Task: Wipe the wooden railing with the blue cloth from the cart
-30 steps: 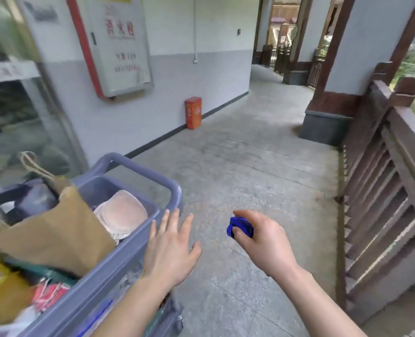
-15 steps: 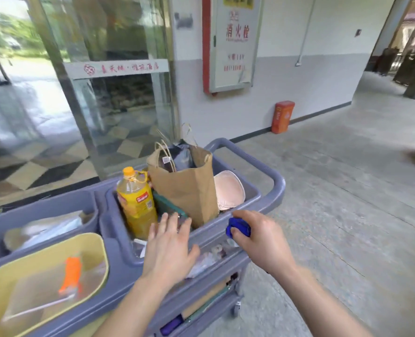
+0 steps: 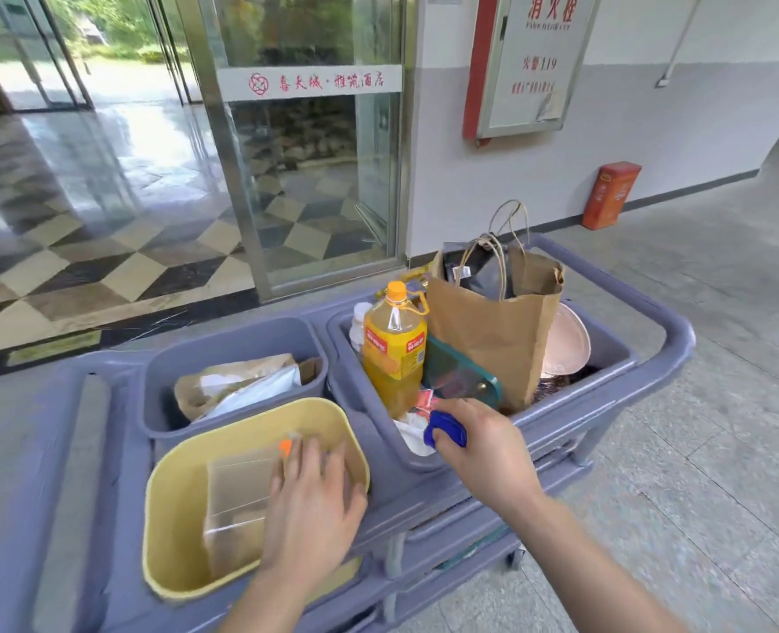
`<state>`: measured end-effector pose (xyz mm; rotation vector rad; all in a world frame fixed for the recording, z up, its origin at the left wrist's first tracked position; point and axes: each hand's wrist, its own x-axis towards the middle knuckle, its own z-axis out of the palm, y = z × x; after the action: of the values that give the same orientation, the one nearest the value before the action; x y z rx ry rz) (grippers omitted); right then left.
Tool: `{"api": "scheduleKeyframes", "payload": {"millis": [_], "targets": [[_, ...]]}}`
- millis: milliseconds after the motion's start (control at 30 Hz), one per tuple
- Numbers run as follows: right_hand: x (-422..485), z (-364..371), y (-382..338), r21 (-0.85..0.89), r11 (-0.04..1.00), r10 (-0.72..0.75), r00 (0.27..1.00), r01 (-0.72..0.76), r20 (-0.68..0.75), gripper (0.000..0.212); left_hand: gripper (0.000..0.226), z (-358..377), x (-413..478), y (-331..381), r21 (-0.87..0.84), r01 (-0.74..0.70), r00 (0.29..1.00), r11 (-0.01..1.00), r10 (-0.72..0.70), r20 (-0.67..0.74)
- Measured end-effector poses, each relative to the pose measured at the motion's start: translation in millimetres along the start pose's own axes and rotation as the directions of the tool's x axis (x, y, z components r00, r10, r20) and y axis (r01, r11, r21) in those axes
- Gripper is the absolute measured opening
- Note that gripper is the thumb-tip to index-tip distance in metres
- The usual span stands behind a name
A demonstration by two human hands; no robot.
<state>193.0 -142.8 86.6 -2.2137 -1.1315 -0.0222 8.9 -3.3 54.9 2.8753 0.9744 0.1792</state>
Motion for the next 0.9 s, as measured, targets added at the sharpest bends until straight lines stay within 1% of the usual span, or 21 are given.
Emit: {"api": "scheduleKeyframes", "payload": {"millis": [67, 133, 200, 233, 333, 567, 700, 767, 900], "targets": [[1, 24, -12, -0.001, 0.999, -0.043, 0.999, 0.043, -0.001, 0.028, 0.060, 10, -16, -15, 0.004, 0.026, 1.000, 1.000, -0.026, -0.010], [1, 47, -22, -0.021, 0.993, -0.119, 0.993, 0.119, 0.003, 0.030, 0.061, 19, -26, -22, 0.011, 0.043, 0.999, 0.999, -0.043, 0.022], [-2, 69, -26, -0.067, 0.981, -0.181, 0.983, 0.183, 0.039, 0.032, 0.067, 27, -30, -23, 0.023, 0.067, 0.996, 0.998, -0.068, 0.065], [-6, 79, -24, -0.105, 0.974, -0.192, 0.979, 0.198, 0.070, 0.034, 0.065, 32, -32, -23, 0.031, 0.066, 0.996, 0.997, -0.068, 0.062], [-18, 99, -15, -0.155, 0.973, -0.147, 0.979, 0.168, 0.140, 0.039, 0.059, 40, -31, -23, 0.002, 0.078, 0.993, 0.997, -0.078, 0.091], [-18, 108, -10, -0.132, 0.982, -0.123, 0.988, 0.135, 0.094, 0.038, 0.054, 51, -27, -22, 0.028, 0.127, 0.984, 0.992, -0.129, 0.124], [-19, 104, -12, -0.126, 0.982, -0.126, 0.985, 0.141, 0.117, 0.040, 0.053, 52, -29, -21, 0.051, 0.128, 0.983, 0.991, -0.133, 0.125], [-18, 101, -12, -0.110, 0.983, -0.128, 0.980, 0.145, 0.152, 0.046, 0.053, 51, -29, -21, 0.048, 0.134, 0.984, 0.990, -0.139, 0.114], [-18, 87, -7, -0.006, 0.989, -0.144, 0.973, 0.147, 0.181, 0.066, 0.053, 45, -33, -19, 0.006, 0.127, 0.991, 0.992, -0.128, 0.046]]}}
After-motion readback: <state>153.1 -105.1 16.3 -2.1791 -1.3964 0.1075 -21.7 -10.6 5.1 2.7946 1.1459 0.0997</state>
